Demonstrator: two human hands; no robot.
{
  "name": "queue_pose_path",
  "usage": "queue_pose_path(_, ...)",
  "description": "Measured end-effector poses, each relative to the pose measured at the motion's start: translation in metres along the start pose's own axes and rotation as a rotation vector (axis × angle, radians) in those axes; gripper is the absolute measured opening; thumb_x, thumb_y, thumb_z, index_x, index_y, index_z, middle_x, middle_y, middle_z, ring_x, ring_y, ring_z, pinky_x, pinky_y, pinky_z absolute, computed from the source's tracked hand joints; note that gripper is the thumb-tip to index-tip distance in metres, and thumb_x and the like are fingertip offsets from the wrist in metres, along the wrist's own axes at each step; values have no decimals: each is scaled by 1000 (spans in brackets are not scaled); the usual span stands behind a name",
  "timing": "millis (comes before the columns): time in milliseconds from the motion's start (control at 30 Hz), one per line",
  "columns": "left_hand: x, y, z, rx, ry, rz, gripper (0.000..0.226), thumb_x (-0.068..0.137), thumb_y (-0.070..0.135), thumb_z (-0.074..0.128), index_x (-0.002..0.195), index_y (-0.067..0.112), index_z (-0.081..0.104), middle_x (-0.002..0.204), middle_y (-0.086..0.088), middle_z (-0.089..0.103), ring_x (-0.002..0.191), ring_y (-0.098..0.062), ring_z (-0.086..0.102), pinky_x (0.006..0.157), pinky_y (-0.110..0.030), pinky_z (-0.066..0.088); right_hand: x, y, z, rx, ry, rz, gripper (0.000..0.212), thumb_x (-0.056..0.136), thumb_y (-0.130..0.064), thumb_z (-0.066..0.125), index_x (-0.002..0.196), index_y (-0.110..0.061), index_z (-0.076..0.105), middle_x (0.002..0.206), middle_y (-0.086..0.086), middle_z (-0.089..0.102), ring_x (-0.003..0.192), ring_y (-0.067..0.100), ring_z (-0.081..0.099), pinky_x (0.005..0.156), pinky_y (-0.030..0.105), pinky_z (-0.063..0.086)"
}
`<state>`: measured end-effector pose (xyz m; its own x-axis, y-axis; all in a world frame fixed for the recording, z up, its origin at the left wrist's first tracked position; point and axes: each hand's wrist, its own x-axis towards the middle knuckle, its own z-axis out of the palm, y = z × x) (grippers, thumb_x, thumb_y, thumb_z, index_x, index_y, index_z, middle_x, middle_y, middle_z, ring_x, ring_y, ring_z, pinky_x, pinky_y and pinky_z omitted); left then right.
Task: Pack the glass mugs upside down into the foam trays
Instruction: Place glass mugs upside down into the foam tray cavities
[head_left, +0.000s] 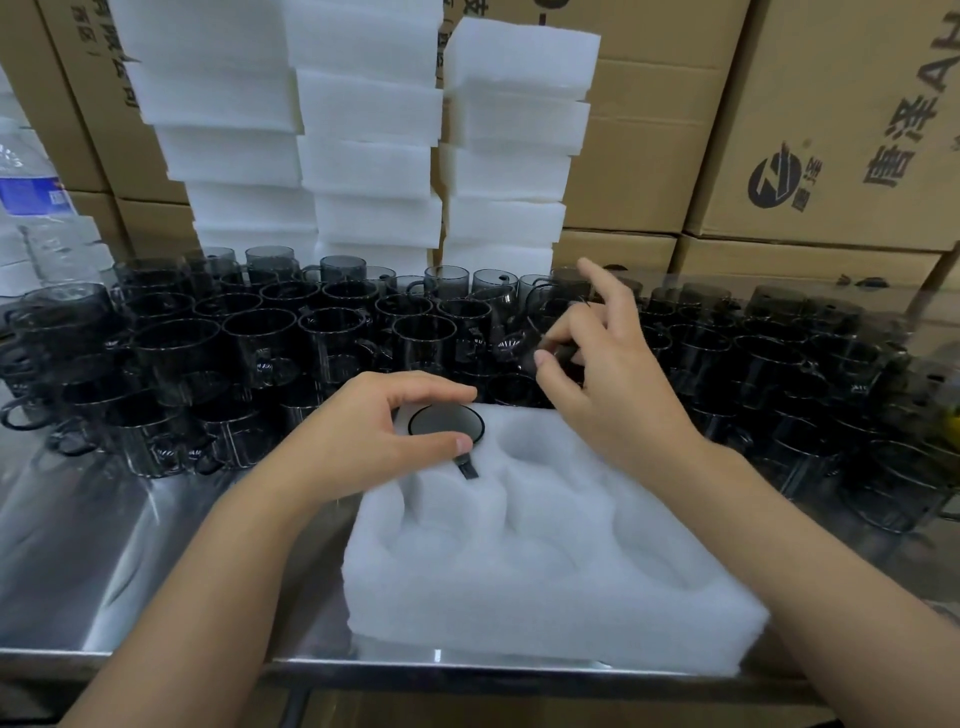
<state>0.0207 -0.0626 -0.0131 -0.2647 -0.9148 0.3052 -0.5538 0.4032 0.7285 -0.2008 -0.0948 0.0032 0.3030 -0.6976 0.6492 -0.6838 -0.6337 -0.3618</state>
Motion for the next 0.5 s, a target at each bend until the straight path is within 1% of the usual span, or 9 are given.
queue_pose_path(33,1,1,-1,5,-6,3,36,75,32,78,107,45,68,108,41,60,104,18,54,83,-2,41,-3,0,1,7,2,-6,11,91,-17,58,85,-16,49,155,5,17,124,-18,26,98,5,25)
queue_pose_path(100,3,4,-2,-1,-13,3,41,73,28,79,110,43,68,108,41,60,104,19,54,82,3,39,-5,1,3,-6,86,-60,15,85,-13,66,83,-13,50,146,11,35,133,9,30,97,0,14)
queue_pose_path(133,6,6,-2,3,-12,1,45,73,28,79,113,43,66,110,40,60,105,19,54,85,2,39,-5,1,3,-20,150,-109,20,81,-11,70,85,-11,51,136,12,45,128,15,35,98,2,16)
queue_pose_path(167,9,9,-2,17,-8,-2,51,73,30,79,119,42,62,113,38,60,108,19,53,89,-2,40,-5,1,3,-18,207,-152,27,78,-12,75,89,-9,51,126,11,50,120,13,38,97,6,23)
queue_pose_path(233,19,17,1,33,-3,-20,70,71,37,77,135,40,49,118,34,57,111,16,51,96,-12,43,-6,0,3,30,273,-185,43,73,-16,80,101,-11,48,120,6,52,110,10,41,89,14,35)
queue_pose_path(300,30,26,3,-29,6,-60,94,61,50,78,144,39,36,114,31,55,109,14,53,93,-17,44,-7,-1,3,94,314,-171,58,70,-18,83,111,-20,42,117,-3,49,108,15,47,84,18,40)
queue_pose_path(333,34,29,3,-91,13,-83,99,56,55,78,144,39,35,110,29,60,106,11,57,93,-19,44,-8,-2,3,125,331,-156,62,69,-20,84,114,-24,40,116,-8,47,108,18,50,83,17,41)
queue_pose_path(400,39,32,5,-250,10,-109,85,63,51,77,139,34,44,104,19,70,101,3,64,91,-23,47,-9,-3,2,165,363,-145,65,69,-22,84,116,-27,39,115,-14,46,107,20,52,80,14,42)
queue_pose_path(500,41,36,17,-489,0,-119,42,90,35,62,128,20,58,106,-1,73,97,-11,70,82,-25,55,-10,-3,1,178,382,-163,63,69,-25,82,117,-26,41,114,-25,42,104,17,51,78,11,42)
